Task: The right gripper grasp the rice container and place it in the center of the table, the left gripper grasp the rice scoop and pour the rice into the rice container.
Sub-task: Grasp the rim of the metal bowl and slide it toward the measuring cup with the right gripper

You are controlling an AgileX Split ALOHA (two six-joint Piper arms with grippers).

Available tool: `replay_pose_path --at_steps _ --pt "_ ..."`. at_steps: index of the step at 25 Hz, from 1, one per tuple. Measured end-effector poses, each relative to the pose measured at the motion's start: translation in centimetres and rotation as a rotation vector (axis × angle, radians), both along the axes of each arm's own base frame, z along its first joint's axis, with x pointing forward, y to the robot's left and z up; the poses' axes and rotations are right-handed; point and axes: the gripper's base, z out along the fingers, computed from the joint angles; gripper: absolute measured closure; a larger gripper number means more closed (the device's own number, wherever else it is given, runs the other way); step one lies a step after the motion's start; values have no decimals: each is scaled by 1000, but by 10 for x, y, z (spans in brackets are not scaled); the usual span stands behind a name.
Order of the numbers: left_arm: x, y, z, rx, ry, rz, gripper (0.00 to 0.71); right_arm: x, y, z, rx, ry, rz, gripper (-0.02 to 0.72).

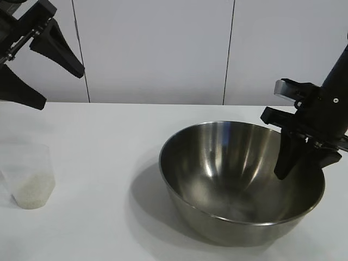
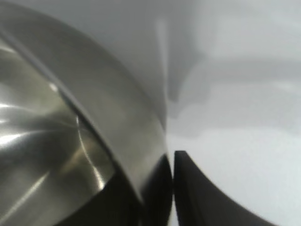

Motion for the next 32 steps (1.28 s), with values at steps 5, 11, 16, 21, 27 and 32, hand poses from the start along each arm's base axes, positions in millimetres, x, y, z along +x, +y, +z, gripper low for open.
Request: replay_pose_path --at_steps 5,11,16,21,27,32 --pt "0 0 0 0 -1 1 122 -3 4 4 49 15 56 684" --pt "0 0 0 0 -1 1 122 -2 11 55 134 -101 110 684" --pt "0 0 0 0 -1 1 122 0 25 77 100 -128 85 686" --pt "0 0 0 0 -1 1 122 -7 62 73 31 -122 131 686" --pt "0 0 0 0 -1 1 122 -8 104 39 16 -58 146 687" --pt "0 0 0 1 -1 1 122 -4 120 11 -1 -44 90 687"
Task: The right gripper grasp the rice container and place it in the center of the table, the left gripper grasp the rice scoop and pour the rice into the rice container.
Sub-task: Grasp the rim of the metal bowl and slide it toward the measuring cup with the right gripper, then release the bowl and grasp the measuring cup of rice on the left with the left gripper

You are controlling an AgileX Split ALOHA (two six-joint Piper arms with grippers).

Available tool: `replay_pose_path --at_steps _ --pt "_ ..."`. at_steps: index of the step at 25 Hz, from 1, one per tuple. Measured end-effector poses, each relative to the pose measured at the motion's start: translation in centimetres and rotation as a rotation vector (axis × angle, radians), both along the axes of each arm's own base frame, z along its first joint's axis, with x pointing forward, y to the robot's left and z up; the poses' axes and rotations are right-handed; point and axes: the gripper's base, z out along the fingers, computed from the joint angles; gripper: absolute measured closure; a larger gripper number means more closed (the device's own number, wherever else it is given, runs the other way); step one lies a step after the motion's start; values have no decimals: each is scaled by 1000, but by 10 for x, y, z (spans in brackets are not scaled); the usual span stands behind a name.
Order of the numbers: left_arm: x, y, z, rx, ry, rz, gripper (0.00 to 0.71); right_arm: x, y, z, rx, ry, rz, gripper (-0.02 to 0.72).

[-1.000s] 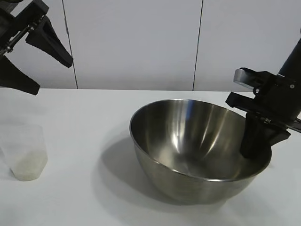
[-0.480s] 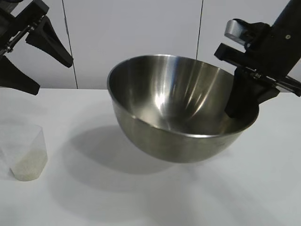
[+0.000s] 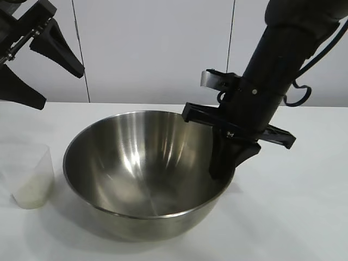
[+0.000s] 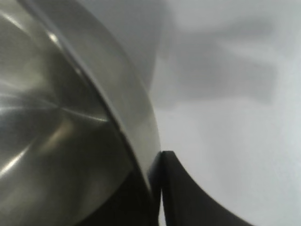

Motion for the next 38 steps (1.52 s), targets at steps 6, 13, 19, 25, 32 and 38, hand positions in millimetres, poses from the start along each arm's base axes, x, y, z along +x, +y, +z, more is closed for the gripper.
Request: replay_pose_path --at_steps 6,13,19,25,32,38 --pt "0 0 0 0 -3 4 122 3 1 -4 5 3 -47 687" --pt "0 0 0 -2 -3 5 122 3 1 -4 6 7 -56 656" --pt "0 0 0 -2 -3 5 122 2 2 -3 16 19 -57 521" --pt "0 0 0 -2 -3 5 122 0 2 -3 11 39 -45 309" --pt "0 0 0 -2 -3 5 122 -3 -8 23 -18 -30 -9 261" --pt "0 0 0 -2 -3 5 122 -6 -38 56 -9 -43 -56 261"
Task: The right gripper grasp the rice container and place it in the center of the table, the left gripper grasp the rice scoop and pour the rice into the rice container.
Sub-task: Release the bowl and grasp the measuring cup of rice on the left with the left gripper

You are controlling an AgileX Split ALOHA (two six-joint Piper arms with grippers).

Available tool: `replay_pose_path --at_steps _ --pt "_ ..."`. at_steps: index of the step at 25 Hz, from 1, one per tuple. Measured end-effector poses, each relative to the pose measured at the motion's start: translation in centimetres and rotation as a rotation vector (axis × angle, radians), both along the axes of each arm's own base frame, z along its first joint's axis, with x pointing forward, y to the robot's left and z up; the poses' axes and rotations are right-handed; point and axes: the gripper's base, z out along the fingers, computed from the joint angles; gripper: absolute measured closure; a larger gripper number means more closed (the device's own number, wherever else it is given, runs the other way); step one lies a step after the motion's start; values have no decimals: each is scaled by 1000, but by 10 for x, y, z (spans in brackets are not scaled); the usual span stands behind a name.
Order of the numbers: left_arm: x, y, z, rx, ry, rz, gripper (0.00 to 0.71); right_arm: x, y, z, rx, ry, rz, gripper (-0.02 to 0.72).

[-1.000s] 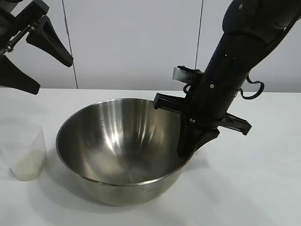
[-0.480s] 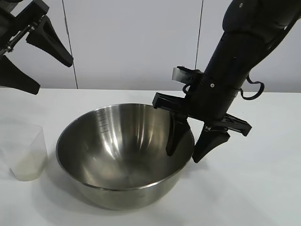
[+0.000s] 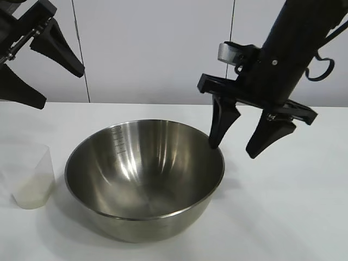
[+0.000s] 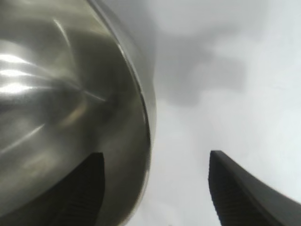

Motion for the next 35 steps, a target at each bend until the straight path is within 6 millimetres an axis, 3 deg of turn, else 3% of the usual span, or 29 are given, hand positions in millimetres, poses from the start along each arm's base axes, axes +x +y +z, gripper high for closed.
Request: replay_pose_path --at_steps 6,12,16,21,25,28,31,35 --pt "0 0 0 0 0 0 122 -7 -22 37 10 -100 -26 261" --pt "0 0 0 0 0 0 122 -25 -56 98 -15 -351 -51 261" --pt "0 0 0 0 0 0 122 -43 -98 133 -108 -492 -137 261" --pt "0 0 0 0 0 0 122 -68 -167 156 -289 -549 -349 261" --pt "0 0 0 0 0 0 122 -95 -202 173 -378 -588 -500 261" --pt "0 0 0 0 0 0 122 -123 -205 194 -417 -659 -556 261" --pt "0 0 0 0 0 0 122 -165 -187 223 -416 -808 -562 261" --pt "0 0 0 0 0 0 122 -243 -152 256 -427 -1053 -516 261"
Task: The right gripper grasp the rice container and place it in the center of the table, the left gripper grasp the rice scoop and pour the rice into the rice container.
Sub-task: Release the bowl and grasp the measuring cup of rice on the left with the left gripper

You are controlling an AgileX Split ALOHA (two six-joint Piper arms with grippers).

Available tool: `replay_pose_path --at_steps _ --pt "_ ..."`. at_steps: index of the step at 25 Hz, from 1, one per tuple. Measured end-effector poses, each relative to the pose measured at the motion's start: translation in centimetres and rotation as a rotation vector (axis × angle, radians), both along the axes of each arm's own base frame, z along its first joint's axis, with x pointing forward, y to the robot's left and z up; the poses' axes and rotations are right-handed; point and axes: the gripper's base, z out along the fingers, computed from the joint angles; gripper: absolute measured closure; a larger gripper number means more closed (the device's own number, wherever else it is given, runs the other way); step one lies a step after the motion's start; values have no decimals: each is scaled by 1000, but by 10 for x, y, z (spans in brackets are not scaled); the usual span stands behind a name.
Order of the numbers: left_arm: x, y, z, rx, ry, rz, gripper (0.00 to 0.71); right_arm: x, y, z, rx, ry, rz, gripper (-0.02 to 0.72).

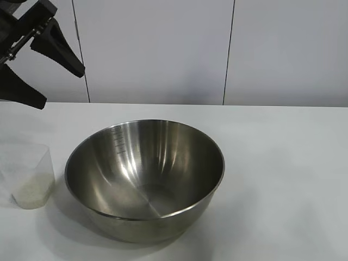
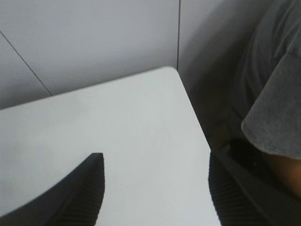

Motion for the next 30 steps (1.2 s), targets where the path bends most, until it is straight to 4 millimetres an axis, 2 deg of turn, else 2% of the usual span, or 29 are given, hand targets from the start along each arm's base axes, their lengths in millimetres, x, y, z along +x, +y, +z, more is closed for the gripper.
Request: replay_pose_path --at_steps 2,6,9,11,13,19,26,30 --pt "0 0 0 0 0 0 122 -41 21 9 -40 -116 58 261" --pt "0 0 0 0 0 0 122 -98 53 7 -40 -256 316 261" --pt "0 0 0 0 0 0 122 -124 60 -14 -27 -262 466 261" --pt "0 0 0 0 0 0 122 -131 58 -34 -39 -247 510 261" --pt "0 0 0 0 0 0 122 -136 56 -56 -49 -229 528 261" --pt "0 0 0 0 0 0 122 -120 46 -121 -46 -122 486 261" --pt "0 0 0 0 0 0 122 -104 40 -163 -3 -58 460 274" --pt "0 0 0 0 0 0 122 -97 38 -179 16 -5 454 276"
